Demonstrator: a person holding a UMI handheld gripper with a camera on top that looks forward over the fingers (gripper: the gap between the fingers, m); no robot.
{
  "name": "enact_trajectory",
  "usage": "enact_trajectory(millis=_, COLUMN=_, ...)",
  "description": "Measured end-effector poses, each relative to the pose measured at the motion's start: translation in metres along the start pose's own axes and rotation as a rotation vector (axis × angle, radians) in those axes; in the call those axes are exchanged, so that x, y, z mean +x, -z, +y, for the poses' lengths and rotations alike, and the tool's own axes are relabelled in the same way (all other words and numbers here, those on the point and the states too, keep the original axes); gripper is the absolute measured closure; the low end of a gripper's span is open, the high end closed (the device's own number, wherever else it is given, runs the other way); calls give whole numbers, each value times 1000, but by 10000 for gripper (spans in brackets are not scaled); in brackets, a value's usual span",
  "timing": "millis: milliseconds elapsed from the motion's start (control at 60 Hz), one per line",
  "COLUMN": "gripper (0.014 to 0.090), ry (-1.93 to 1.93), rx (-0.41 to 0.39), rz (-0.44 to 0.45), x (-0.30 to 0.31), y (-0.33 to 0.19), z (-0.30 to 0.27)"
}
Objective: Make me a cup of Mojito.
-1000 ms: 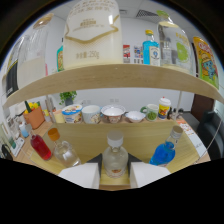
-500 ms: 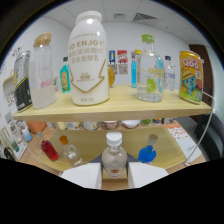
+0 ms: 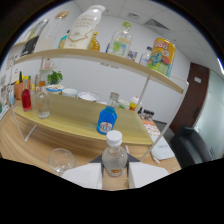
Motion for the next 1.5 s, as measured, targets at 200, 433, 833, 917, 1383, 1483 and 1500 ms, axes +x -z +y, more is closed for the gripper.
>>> enact_trajectory(millis=200, gripper=701, ry=460, rx=78, rz=127, x=10, y=0, z=-17)
enact_trajectory(millis=433, gripper=704, ry=1030, rx=184, rz=261, x=-4, y=1, z=-54)
enact_trajectory(millis=833, gripper=703, ry=1773, rx=206, rz=384, x=-28, y=-6, z=-50)
enact_trajectory(millis=917, gripper=702, ry=1807, rx=199, rz=378, x=-30, y=-5, z=-49)
enact_trajectory(millis=1383, gripper=700, ry=628, rx=285, rz=105, x=0, y=39, z=-96)
enact_trajectory(millis=1483, gripper=699, ry=195, rx=267, rz=-51, x=0, y=37, z=-89)
enact_trajectory(millis=1500, gripper=698, ry=138, rx=262, rz=-75, x=1, y=35, z=-86)
